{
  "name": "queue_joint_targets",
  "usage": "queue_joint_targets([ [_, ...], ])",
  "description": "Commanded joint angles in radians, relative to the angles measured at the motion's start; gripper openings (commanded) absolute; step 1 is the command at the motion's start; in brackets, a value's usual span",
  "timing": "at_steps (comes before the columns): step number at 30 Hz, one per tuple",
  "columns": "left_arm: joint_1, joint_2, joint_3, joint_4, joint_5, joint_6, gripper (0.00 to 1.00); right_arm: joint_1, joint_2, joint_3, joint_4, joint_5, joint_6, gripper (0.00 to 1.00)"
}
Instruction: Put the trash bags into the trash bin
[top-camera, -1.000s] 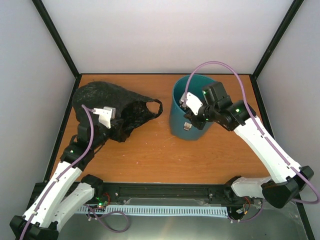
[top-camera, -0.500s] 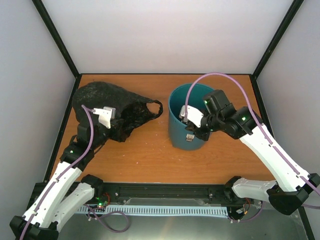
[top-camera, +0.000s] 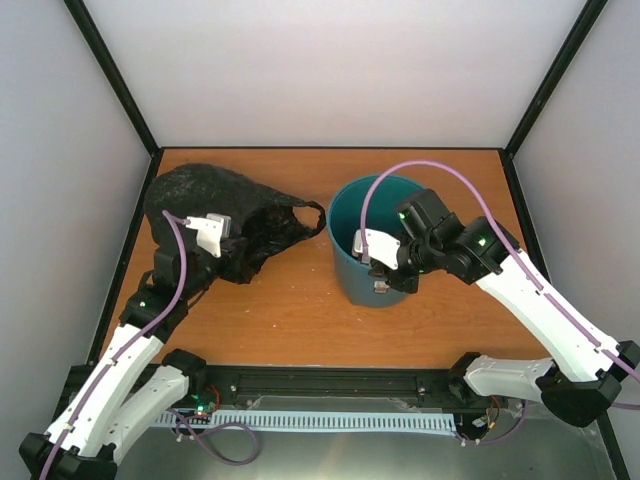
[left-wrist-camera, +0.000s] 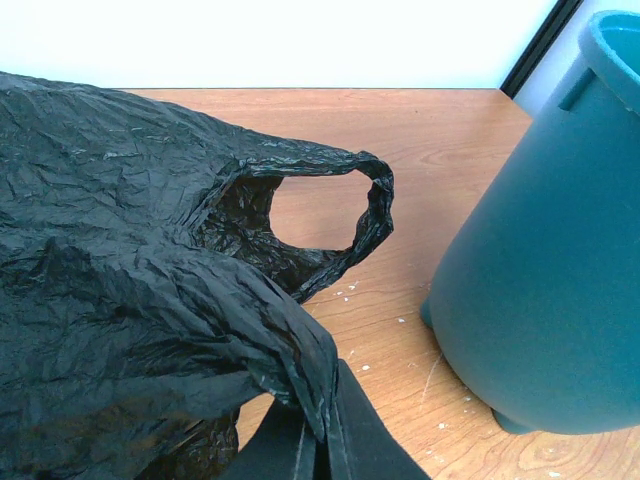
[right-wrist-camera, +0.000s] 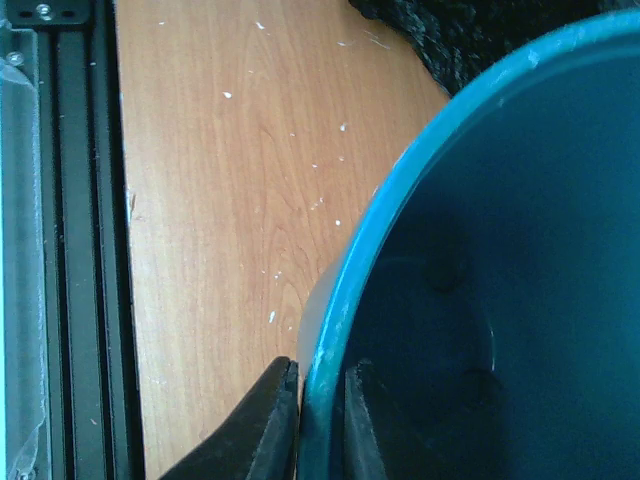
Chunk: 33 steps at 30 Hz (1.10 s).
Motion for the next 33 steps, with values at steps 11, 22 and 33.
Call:
queue_joint_targets([
  [11,0.008,-0.020,0.000,0.031,0.006,0.019,0.01,0.014,-0.044,0.034,0.054,-0.071,0.062,0.48],
  [22,0.008,0.015,0.004,0.047,0.045,0.025,0.01,-0.381,-0.251,-0.130,0.390,-0.033,0.381,0.62],
  [33,0.008,0.030,0.032,0.036,0.013,0.022,0.01,-0.793,-0.362,-0.387,0.636,-0.146,0.530,0.65],
])
